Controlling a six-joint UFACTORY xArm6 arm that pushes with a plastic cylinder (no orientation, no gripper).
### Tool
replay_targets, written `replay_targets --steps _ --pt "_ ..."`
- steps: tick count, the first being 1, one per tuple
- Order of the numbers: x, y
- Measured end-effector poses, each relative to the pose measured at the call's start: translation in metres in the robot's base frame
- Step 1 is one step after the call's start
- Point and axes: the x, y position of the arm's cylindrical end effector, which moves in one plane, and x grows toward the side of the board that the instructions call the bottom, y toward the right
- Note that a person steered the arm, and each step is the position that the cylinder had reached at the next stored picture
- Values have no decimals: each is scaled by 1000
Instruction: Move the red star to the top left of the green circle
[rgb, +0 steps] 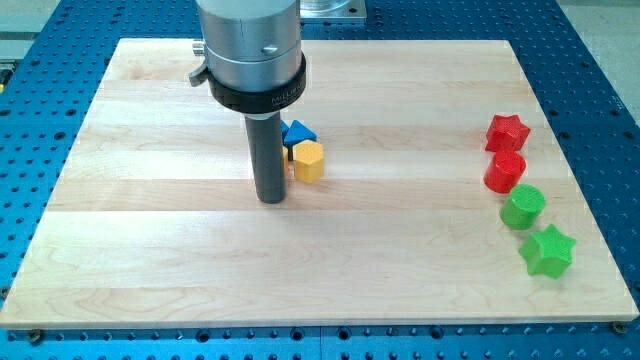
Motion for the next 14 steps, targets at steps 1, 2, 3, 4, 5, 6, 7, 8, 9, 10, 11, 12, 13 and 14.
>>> replay_targets --steps 1,2,3,4,5,6,7,8,9,10,11,12,13,14 --pt "-9 5" --pt "1 -2" --pt "67 31" --pt "53 181" --pt "-8 191" --pt "-99 204" --pt "-159 252" --pt "-162 384" --pt "-157 398" --pt "-105 342" --pt "-104 240" --pt "-108 269" --pt "-96 300" --pt "-70 209"
